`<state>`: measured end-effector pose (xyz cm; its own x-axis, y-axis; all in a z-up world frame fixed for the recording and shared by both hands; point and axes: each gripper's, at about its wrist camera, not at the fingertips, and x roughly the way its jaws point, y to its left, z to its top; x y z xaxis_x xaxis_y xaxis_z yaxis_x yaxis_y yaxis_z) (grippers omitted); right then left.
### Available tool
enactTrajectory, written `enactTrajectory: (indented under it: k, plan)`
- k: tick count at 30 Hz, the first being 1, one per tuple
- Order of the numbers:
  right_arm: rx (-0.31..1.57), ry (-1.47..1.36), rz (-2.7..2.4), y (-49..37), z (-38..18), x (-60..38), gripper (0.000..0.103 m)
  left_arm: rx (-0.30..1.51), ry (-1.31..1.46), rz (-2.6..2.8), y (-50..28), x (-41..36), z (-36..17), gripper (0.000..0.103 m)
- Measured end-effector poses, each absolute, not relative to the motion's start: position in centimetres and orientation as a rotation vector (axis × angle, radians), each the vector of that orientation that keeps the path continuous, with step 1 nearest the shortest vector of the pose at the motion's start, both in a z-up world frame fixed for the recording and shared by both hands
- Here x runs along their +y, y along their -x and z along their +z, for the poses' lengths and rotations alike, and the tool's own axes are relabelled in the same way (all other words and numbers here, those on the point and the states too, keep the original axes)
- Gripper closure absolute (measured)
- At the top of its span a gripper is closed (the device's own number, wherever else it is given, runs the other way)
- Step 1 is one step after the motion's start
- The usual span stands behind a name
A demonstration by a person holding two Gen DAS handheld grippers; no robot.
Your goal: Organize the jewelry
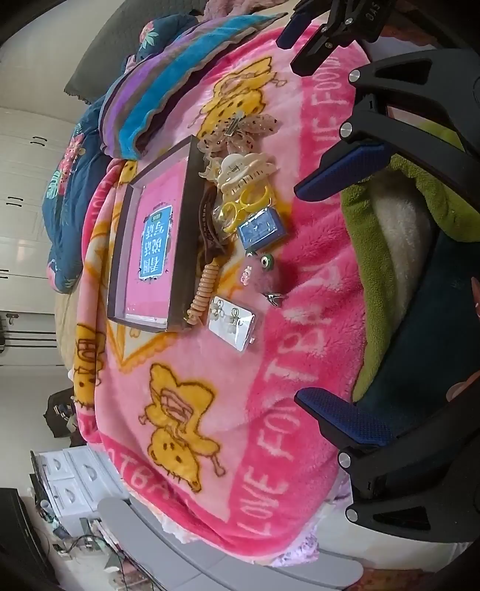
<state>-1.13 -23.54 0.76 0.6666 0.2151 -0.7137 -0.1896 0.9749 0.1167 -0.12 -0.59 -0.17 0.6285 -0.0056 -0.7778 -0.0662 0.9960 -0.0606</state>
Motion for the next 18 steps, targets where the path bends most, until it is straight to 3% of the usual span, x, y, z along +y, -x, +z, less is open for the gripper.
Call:
enactTrajectory:
  k: [18]
  plan:
    - [0.809,-0.028,0.241,1.34,1.13,-22.98,0.004,0.884,0.091,0.034,0.30,-0.20,0.55,0.009]
